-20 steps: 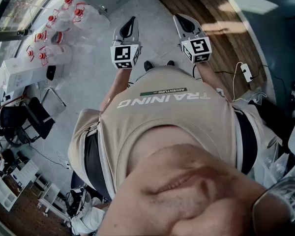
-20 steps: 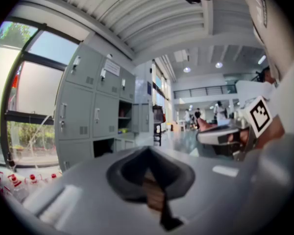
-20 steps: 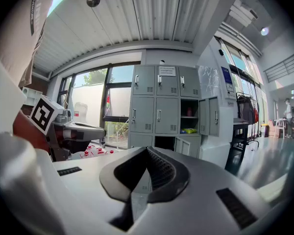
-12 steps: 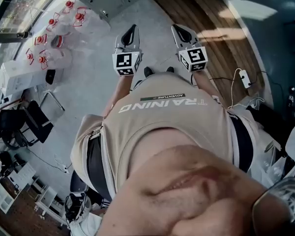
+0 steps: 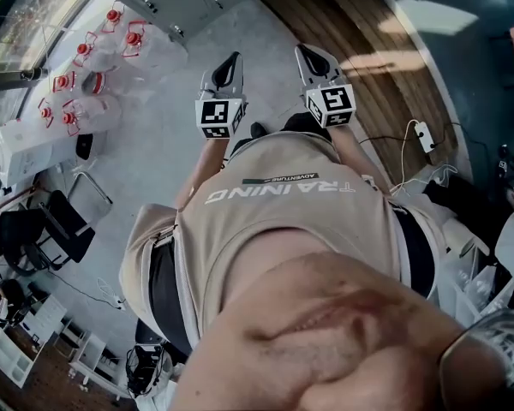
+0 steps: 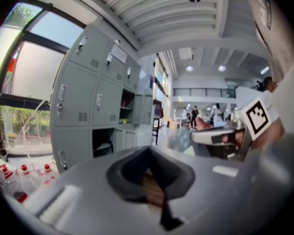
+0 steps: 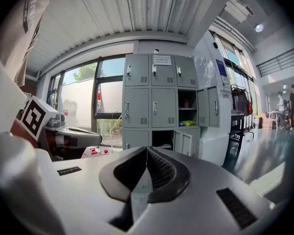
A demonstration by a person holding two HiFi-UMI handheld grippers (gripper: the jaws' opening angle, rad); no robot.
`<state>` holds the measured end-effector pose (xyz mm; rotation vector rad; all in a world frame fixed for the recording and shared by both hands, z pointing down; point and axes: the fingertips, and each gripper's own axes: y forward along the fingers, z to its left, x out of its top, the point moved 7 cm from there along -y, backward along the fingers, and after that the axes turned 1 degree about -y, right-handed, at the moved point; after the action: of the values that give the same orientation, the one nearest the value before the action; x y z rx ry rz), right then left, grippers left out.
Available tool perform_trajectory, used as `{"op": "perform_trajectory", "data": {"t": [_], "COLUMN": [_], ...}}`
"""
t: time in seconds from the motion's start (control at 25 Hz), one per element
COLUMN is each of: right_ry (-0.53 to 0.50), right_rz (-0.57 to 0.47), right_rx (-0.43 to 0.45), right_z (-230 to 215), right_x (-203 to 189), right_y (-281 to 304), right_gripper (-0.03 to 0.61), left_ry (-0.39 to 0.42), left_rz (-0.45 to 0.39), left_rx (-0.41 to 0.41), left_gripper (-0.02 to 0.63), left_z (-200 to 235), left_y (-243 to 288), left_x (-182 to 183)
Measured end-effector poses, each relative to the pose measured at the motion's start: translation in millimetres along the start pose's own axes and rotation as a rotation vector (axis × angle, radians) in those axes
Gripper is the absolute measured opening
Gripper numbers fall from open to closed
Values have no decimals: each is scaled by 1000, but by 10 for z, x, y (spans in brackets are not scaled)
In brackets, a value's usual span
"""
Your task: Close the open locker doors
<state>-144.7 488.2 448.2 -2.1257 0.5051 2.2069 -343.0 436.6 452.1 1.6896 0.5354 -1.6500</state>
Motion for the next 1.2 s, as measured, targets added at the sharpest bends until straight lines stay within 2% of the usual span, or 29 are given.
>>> {"op": "perform_trajectory", "data": {"t": [0.2, 0.36, 0.64, 0.88, 1.04, 1.2], "right_ry": [28, 44, 69, 58, 120, 103], "right_rz": [23, 22, -15, 1, 3, 48], "right_rx": [-21, -17, 38, 90, 123, 145], "right_z": [-220, -491, -1214, -1770, -1908, -2045], "right_x": [-50, -70, -8, -153, -104, -189], "right_y": [213, 450, 828, 1178, 1343, 1590], "right_gripper": [15, 15, 15, 14, 15, 15], "left_ry": [13, 4, 8, -33, -39, -62], "left_rz": [6, 22, 20, 48, 31, 48], "left_rx": [-25, -14, 14, 53, 71, 95], "left_gripper": [-2, -2, -2, -2, -2, -2], "left_z": [127, 223, 141, 109, 160, 289], "left_y": [330, 660, 1359, 1910, 2112, 2333], "left_x": [78, 106, 395, 362, 429, 412]}}
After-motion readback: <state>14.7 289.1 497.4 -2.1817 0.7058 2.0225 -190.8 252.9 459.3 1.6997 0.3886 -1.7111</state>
